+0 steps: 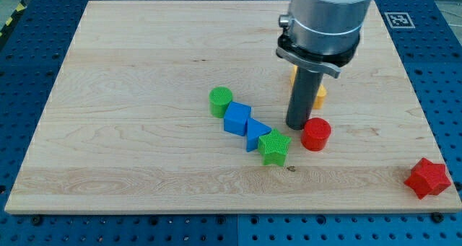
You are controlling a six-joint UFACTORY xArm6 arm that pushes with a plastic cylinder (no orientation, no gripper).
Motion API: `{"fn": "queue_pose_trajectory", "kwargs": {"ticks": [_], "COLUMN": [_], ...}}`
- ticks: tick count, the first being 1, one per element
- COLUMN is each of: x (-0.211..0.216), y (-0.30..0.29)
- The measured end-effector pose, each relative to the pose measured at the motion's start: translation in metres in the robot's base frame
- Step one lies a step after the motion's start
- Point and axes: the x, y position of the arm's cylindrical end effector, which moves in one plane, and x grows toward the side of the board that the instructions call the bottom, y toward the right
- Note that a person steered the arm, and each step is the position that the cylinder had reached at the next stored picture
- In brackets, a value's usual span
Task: Push the red circle into the red star
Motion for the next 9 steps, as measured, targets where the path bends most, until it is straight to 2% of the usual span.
{"fn": "queue_pose_trajectory", "kwargs": {"ticks": [6, 8, 9], "x": [0.042, 0.043, 0.06], "y": [0.005, 0.048, 0.061]}}
